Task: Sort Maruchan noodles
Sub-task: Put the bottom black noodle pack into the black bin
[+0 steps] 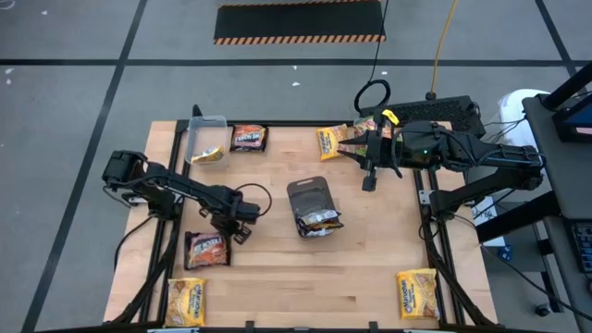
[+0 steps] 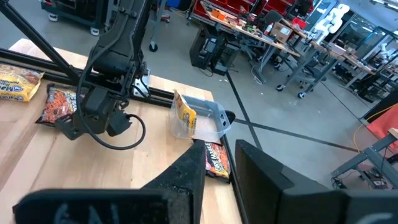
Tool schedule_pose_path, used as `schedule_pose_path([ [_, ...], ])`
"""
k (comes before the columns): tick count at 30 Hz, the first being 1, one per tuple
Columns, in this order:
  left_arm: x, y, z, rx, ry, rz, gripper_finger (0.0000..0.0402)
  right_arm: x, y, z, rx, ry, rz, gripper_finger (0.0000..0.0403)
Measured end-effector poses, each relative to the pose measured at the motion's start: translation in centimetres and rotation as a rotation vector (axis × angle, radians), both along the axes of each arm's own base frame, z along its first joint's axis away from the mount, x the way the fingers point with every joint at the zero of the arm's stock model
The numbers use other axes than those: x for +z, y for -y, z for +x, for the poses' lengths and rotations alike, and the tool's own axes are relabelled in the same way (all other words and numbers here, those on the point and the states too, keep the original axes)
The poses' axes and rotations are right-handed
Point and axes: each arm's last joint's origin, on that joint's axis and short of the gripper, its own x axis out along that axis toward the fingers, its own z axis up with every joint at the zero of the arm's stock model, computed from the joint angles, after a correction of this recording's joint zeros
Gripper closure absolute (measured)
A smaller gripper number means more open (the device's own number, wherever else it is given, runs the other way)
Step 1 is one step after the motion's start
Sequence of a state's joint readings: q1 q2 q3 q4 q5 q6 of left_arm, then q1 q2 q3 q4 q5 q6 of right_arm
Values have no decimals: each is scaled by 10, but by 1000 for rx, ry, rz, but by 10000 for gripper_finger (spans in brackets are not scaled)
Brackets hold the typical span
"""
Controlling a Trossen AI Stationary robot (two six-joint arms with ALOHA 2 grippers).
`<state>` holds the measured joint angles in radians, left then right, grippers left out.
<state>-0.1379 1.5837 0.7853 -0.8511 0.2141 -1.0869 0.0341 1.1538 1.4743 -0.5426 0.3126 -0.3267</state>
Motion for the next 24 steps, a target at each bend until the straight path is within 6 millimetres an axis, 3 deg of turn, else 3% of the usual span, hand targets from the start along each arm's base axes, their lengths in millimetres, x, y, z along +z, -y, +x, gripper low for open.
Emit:
schedule_pose_path([
  [12,0,2,4,-1,38,-47,332,0,0,0,0,0,0,319],
  [24,-8,6,-8,-17,-10,-88,340,0,0,0,6,-5,-19,319],
])
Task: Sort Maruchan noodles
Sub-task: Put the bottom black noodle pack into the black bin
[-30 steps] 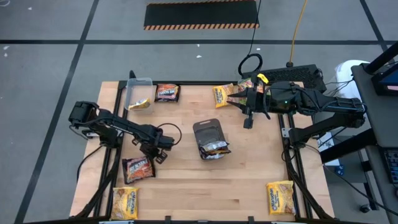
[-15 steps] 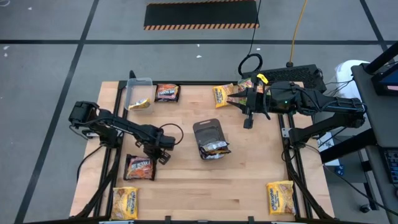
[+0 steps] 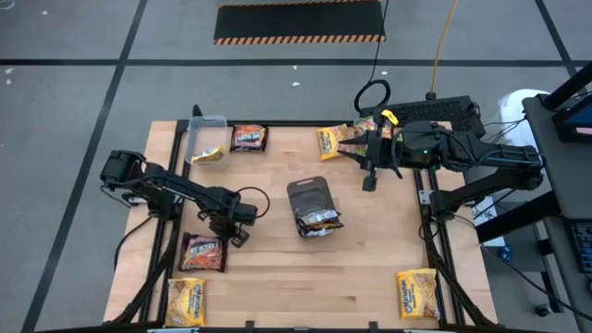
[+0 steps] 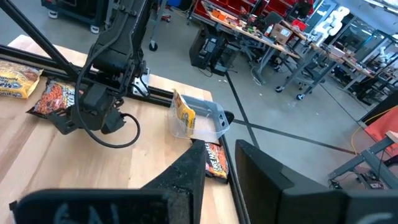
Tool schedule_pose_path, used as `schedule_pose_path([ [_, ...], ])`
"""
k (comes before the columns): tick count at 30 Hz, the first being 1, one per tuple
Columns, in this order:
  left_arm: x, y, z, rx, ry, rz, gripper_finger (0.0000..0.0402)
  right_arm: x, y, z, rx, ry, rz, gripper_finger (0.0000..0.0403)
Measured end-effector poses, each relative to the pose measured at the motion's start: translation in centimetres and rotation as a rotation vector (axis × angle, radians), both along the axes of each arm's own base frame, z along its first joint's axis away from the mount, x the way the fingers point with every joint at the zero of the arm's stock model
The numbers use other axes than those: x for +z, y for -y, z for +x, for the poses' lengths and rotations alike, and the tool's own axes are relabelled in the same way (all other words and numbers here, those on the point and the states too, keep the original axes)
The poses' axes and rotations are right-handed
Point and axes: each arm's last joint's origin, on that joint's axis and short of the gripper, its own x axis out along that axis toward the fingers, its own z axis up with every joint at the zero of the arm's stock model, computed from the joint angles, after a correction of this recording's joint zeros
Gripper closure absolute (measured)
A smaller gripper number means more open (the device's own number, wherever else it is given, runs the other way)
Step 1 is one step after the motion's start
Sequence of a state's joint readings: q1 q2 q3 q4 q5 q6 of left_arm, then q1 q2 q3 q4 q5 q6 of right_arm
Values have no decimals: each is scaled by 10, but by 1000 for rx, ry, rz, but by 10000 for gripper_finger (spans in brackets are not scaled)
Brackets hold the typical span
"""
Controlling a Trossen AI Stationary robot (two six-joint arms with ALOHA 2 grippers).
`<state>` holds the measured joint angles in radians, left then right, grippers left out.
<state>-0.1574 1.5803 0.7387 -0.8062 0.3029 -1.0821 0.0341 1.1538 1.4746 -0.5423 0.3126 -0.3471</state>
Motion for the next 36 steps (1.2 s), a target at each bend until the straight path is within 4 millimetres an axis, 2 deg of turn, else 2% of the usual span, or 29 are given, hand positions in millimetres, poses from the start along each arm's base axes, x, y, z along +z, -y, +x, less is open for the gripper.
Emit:
schedule_pose_path([
  [5,-1,0,0,-17,4,3,390,0,0,0,3,-3,-9,319],
  [14,4,0,2,-65,44,4,399,0,0,0,3,-2,-9,319],
  [17,10,1,11,-90,95,16,400,0,0,0,3,-2,-9,319],
  [25,39,3,31,-111,218,29,401,2,0,-6,-2,5,-10,319],
  [36,100,3,56,-110,461,53,401,12,1,-37,-3,27,-6,319],
])
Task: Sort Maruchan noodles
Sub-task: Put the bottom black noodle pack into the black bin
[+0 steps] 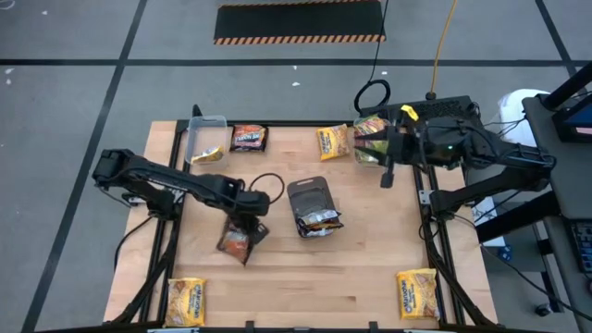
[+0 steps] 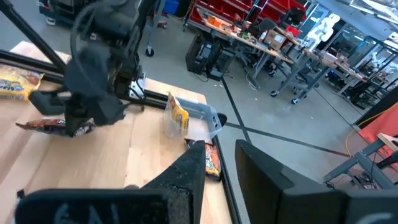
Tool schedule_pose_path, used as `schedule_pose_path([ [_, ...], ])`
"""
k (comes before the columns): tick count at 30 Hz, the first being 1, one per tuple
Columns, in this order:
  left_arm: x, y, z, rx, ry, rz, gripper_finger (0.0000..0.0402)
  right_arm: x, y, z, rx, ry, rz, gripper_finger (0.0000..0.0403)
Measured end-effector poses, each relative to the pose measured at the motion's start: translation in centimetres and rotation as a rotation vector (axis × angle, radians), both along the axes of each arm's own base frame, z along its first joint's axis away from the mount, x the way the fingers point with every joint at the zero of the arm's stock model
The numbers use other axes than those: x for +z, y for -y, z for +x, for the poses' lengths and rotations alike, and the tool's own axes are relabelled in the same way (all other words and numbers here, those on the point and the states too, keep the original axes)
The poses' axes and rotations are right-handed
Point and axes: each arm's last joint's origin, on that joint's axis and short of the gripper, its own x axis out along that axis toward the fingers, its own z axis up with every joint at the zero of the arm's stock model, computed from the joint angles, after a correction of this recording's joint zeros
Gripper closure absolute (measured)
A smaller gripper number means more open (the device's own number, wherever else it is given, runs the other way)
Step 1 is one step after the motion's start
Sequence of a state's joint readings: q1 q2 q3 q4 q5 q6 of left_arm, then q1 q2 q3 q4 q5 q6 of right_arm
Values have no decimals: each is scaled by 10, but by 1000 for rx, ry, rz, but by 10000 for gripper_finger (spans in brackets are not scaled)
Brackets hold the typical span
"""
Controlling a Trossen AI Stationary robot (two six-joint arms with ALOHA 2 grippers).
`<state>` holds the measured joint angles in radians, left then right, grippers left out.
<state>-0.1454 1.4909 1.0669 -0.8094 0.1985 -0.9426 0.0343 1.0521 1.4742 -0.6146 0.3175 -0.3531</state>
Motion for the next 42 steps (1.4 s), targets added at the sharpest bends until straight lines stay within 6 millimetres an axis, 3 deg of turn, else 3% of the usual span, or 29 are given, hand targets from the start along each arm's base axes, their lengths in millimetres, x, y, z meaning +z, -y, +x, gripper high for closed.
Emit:
schedule_pose_path([
  [10,57,-2,12,33,172,106,401,2,1,-28,-26,1,89,319],
  [19,82,-4,18,80,259,178,401,1,1,-43,-29,-26,95,319],
  [34,139,-12,24,269,478,390,401,1,2,-49,-30,-37,95,319],
  [42,156,-13,38,381,684,455,401,0,2,-48,-30,-40,95,319],
])
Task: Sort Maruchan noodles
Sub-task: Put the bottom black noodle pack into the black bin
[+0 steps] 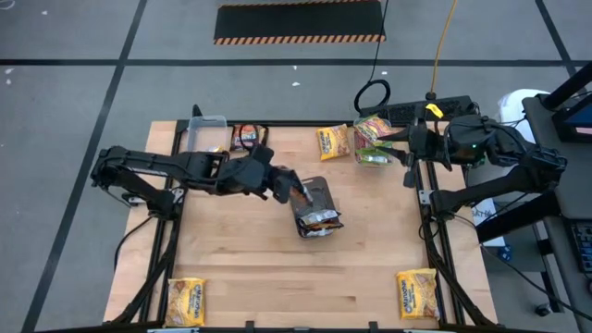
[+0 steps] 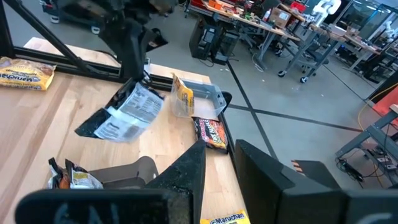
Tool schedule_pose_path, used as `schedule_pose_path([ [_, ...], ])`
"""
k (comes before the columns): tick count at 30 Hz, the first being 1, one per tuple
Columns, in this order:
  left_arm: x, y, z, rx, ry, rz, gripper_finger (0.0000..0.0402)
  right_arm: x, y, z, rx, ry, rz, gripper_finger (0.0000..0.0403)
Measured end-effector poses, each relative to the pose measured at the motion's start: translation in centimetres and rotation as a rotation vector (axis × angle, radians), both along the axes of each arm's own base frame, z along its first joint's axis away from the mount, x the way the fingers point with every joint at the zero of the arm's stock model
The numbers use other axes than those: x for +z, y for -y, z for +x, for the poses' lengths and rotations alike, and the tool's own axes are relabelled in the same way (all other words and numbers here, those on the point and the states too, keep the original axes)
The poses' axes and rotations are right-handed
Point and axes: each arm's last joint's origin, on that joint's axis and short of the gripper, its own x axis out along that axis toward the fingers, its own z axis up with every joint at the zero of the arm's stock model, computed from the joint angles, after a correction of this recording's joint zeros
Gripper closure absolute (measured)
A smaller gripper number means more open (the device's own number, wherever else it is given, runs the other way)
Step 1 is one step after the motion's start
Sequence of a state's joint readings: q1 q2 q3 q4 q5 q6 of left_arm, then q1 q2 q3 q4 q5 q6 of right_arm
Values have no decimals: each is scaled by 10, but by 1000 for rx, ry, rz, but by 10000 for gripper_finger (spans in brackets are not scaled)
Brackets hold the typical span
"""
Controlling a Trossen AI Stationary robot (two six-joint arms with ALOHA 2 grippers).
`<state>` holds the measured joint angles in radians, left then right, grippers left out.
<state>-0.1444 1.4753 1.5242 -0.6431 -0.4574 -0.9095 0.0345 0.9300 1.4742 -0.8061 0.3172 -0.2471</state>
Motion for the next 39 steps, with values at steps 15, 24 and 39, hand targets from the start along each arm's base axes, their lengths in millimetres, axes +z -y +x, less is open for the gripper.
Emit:
schedule_pose_path([
  [15,-31,5,55,57,92,30,402,-1,2,-1,-85,-7,-4,319],
  [24,-67,7,85,41,64,3,402,-6,2,3,-90,-48,9,319],
  [39,-96,19,108,-29,76,-102,402,-12,2,7,-91,-108,11,319],
])
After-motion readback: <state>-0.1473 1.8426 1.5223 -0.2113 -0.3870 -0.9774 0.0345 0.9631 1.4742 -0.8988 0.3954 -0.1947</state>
